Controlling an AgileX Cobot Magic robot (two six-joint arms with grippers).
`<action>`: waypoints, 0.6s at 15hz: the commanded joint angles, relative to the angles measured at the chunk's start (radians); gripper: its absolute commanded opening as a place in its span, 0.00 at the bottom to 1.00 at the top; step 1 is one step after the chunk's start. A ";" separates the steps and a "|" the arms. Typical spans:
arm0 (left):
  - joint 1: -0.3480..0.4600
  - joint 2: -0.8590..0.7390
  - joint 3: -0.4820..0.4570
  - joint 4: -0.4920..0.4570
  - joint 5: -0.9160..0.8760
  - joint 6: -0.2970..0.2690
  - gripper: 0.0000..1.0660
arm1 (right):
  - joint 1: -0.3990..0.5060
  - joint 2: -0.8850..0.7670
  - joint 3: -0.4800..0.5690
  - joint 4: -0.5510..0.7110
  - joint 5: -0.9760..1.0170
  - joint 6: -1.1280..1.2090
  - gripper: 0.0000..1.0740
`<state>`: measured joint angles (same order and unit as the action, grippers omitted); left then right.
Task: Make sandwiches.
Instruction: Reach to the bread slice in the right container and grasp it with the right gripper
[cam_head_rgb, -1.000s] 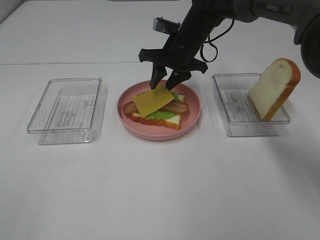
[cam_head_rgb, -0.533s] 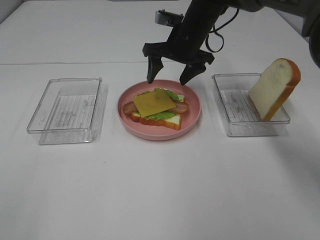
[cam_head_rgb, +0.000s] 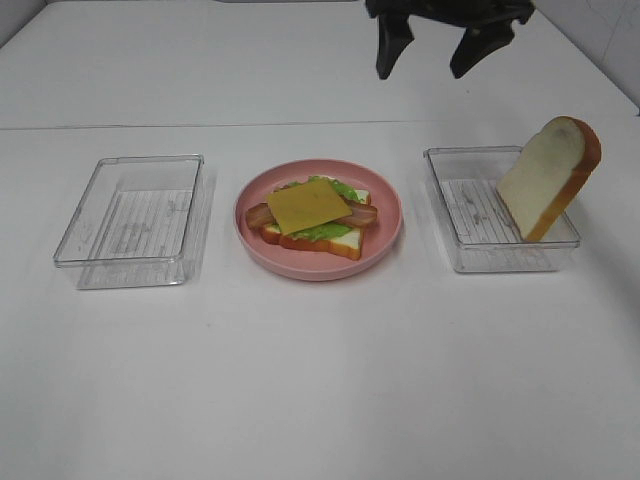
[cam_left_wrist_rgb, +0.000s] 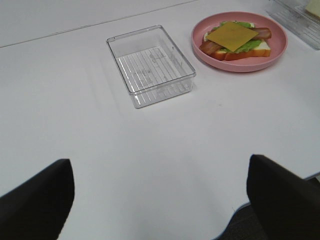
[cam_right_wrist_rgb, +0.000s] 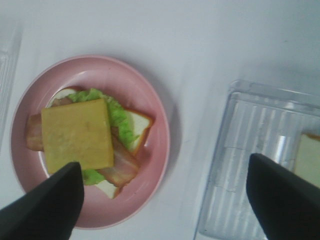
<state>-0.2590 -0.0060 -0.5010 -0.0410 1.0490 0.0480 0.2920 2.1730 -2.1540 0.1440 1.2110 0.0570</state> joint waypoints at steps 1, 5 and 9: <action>0.004 -0.021 0.001 -0.005 -0.009 0.000 0.83 | -0.087 -0.050 -0.005 -0.021 0.081 0.008 0.77; 0.004 -0.021 0.001 -0.005 -0.009 0.000 0.83 | -0.200 -0.099 0.036 -0.024 0.081 -0.023 0.71; 0.004 -0.021 0.001 -0.005 -0.009 0.000 0.83 | -0.299 -0.162 0.184 -0.003 0.081 -0.067 0.70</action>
<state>-0.2590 -0.0060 -0.5010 -0.0410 1.0490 0.0480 0.0010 2.0230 -1.9830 0.1320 1.2120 0.0100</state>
